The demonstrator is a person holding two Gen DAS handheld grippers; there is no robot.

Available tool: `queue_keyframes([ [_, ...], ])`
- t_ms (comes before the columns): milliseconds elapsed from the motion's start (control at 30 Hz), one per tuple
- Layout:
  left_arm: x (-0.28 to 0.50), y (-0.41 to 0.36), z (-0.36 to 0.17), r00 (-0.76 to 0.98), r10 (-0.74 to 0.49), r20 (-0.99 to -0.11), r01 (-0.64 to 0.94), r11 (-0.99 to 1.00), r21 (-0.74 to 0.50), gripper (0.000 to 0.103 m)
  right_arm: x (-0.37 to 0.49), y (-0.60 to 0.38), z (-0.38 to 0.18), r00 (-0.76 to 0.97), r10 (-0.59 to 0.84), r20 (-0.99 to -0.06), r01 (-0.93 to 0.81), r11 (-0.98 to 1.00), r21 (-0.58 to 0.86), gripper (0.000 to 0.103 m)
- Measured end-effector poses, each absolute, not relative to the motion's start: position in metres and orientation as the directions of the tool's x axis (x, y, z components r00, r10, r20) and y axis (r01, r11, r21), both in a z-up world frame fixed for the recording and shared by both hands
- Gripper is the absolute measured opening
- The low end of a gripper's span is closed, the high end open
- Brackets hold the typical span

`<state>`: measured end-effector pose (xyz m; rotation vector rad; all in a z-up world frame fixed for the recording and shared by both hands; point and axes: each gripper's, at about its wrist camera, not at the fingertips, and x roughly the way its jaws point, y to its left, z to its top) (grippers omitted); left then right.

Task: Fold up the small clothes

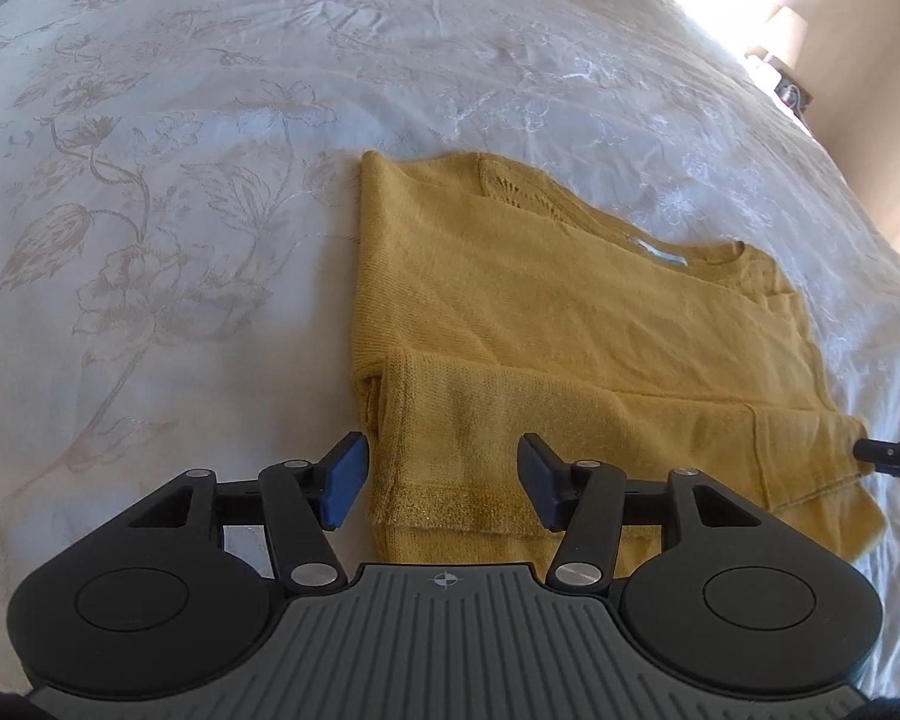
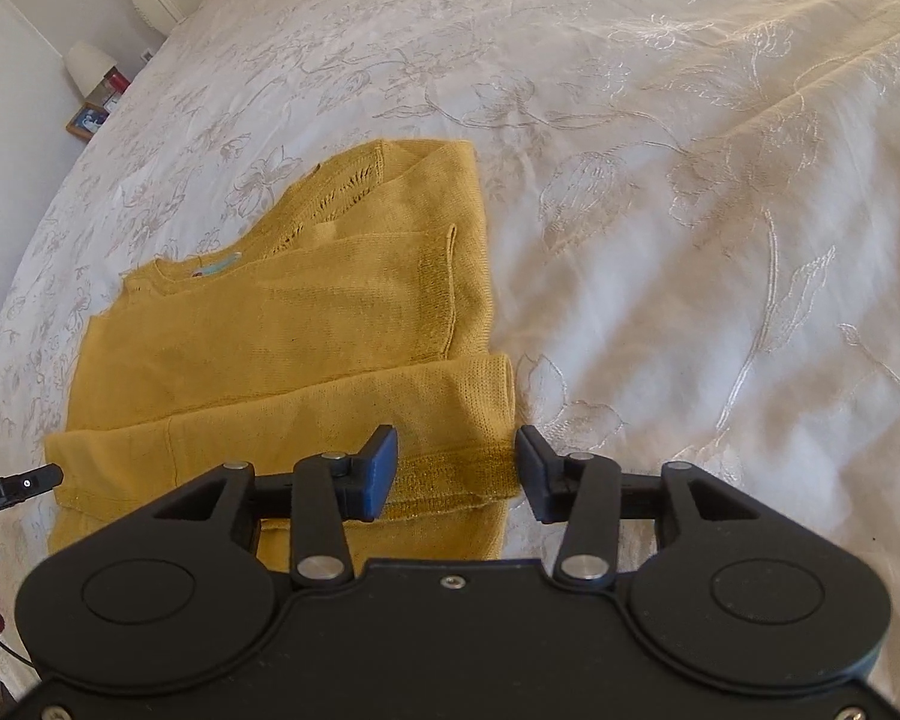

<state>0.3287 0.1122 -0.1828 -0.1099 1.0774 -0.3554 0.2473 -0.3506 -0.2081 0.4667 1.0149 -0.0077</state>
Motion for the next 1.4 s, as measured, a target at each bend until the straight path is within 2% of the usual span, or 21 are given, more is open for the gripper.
queue_keyframes([
  [33, 0.330, 0.110, -0.183, 0.411, -0.336, -0.847, 0.236, 0.937, -0.257, 0.046, 0.247, -0.349, -0.207, 0.536, 0.197, -0.821, 0.216, 0.908, 0.359, 0.028],
  [67, 0.330, 0.107, -0.183, 0.404, -0.333, -0.852, 0.246, 0.937, -0.250, 0.033, 0.247, -0.347, -0.206, 0.536, 0.185, -0.824, 0.213, 0.914, 0.344, 0.011],
  [100, 0.329, 0.106, -0.182, 0.408, -0.330, -0.851, 0.254, 0.937, -0.241, 0.019, 0.246, -0.346, -0.203, 0.542, 0.167, -0.824, 0.214, 0.921, 0.327, 0.012],
  [200, 0.326, 0.104, -0.178, 0.435, -0.325, -0.840, 0.256, 0.939, -0.231, 0.006, 0.240, -0.343, -0.195, 0.569, 0.151, -0.808, 0.211, 0.923, 0.321, 0.012],
  [333, 0.322, 0.106, -0.173, 0.448, -0.347, -0.824, 0.243, 0.934, -0.261, 0.005, 0.235, -0.338, -0.183, 0.601, 0.155, -0.784, 0.202, 0.919, 0.337, 0.011],
  [500, 0.318, 0.118, -0.158, 0.491, -0.391, -0.779, 0.178, 0.920, -0.350, 0.005, 0.237, -0.338, -0.164, 0.655, 0.219, -0.723, 0.179, 0.885, 0.430, 0.010],
  [700, 0.345, 0.129, -0.138, 0.558, -0.418, -0.717, 0.109, 0.893, -0.436, 0.005, 0.267, -0.350, -0.151, 0.716, 0.236, -0.657, 0.196, 0.835, 0.514, 0.010],
  [867, 0.384, 0.123, -0.141, 0.593, -0.394, -0.703, 0.098, 0.901, -0.422, 0.005, 0.305, -0.359, -0.167, 0.708, 0.196, -0.679, 0.254, 0.826, 0.504, 0.010],
  [1167, 0.437, 0.110, -0.166, 0.576, -0.365, -0.731, 0.078, 0.915, -0.396, 0.005, 0.345, -0.369, -0.200, 0.653, 0.155, -0.741, 0.342, 0.813, 0.471, 0.010],
  [1233, 0.442, 0.108, -0.172, 0.564, -0.348, -0.749, 0.060, 0.922, -0.383, 0.007, 0.349, -0.371, -0.204, 0.641, 0.163, -0.750, 0.351, 0.807, 0.475, 0.013],
  [1267, 0.444, 0.109, -0.175, 0.559, -0.335, -0.758, 0.042, 0.925, -0.378, 0.011, 0.349, -0.372, -0.205, 0.640, 0.155, -0.752, 0.360, 0.804, 0.473, 0.019],
  [1300, 0.445, 0.111, -0.177, 0.559, -0.322, -0.764, 0.019, 0.926, -0.376, 0.027, 0.347, -0.375, -0.204, 0.648, 0.141, -0.748, 0.369, 0.802, 0.470, 0.019],
  [1333, 0.444, 0.114, -0.178, 0.564, -0.313, -0.764, -0.001, 0.925, -0.380, 0.037, 0.345, -0.376, -0.203, 0.657, 0.133, -0.742, 0.372, 0.800, 0.472, 0.020],
  [1400, 0.439, 0.117, -0.175, 0.586, -0.289, -0.757, -0.013, 0.931, -0.366, 0.064, 0.339, -0.376, -0.198, 0.662, 0.107, -0.742, 0.369, 0.815, 0.447, 0.028],
])
